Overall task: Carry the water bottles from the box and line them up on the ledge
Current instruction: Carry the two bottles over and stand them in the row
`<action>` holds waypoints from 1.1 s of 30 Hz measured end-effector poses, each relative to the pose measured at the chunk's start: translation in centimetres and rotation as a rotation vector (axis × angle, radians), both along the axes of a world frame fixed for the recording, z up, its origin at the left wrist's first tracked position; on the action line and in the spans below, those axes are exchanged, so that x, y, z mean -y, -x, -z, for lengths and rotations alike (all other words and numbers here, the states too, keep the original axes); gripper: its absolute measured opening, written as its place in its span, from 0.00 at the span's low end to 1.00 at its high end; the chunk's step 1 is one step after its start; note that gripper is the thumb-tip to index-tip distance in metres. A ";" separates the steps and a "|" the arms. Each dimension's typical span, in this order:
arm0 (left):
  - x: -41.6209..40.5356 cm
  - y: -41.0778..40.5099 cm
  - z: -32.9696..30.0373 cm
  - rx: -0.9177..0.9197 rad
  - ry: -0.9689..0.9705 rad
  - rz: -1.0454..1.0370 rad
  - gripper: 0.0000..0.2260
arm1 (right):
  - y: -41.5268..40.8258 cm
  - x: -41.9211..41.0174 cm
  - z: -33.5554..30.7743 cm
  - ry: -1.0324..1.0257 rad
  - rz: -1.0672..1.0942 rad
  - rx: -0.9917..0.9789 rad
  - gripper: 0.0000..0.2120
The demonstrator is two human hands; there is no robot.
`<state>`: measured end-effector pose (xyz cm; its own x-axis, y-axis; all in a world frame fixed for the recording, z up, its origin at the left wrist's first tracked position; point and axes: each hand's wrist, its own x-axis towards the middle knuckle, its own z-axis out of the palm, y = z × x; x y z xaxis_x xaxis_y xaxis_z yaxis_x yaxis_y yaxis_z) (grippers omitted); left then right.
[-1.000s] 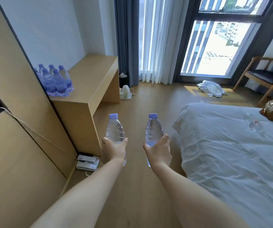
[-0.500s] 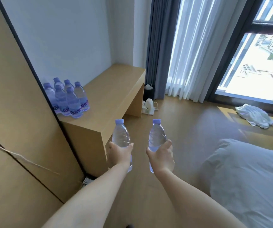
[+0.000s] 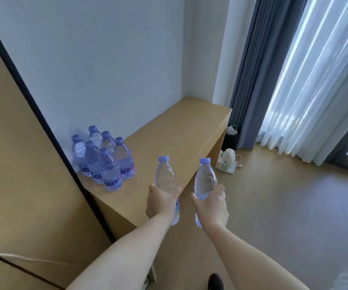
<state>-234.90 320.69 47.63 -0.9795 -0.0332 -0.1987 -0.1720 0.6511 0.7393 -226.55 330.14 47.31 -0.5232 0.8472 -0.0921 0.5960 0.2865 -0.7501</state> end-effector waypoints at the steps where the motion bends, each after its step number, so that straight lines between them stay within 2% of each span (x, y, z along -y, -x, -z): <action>1: -0.9 1.5 0.3 0.002 -0.002 -0.021 0.28 | 1.8 -1.2 0.2 0.010 -0.024 -0.005 0.28; 4: -4.0 6.2 0.8 0.011 -0.019 -0.091 0.29 | 7.0 -5.0 0.3 0.026 -0.119 -0.024 0.24; 6: -6.3 9.2 0.6 0.043 -0.051 -0.165 0.29 | 10.5 -7.5 0.0 0.048 -0.201 -0.029 0.26; 11: -10.0 15.3 0.4 0.107 -0.262 -0.251 0.24 | 18.4 -12.0 -0.5 0.117 -0.473 -0.044 0.24; 15: -10.2 18.6 0.6 0.067 -0.383 -0.364 0.21 | 23.4 -12.6 -0.2 0.180 -0.601 0.002 0.23; 18: -9.7 21.7 1.3 0.017 -0.405 -0.437 0.25 | 27.6 -12.7 0.6 0.210 -0.682 0.050 0.23; 23: -9.1 26.2 2.6 0.048 -0.416 -0.517 0.30 | 34.1 -12.3 2.1 0.177 -0.724 0.100 0.34; 26: -8.8 28.5 2.5 0.062 -0.428 -0.540 0.29 | 37.0 -11.9 2.4 0.192 -0.764 0.102 0.35; 30: -7.8 31.1 2.5 0.075 -0.411 -0.565 0.27 | 40.9 -11.4 2.2 0.229 -0.871 0.087 0.30; 33: -7.0 31.8 2.8 0.047 -0.436 -0.632 0.18 | 42.9 -10.7 1.6 0.259 -0.926 0.094 0.28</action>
<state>-266.70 327.70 44.79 -0.7906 -0.4930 -0.3632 -0.4520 0.0698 0.8893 -269.46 340.86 45.70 -0.9547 0.0502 -0.2932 0.2775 0.5057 -0.8169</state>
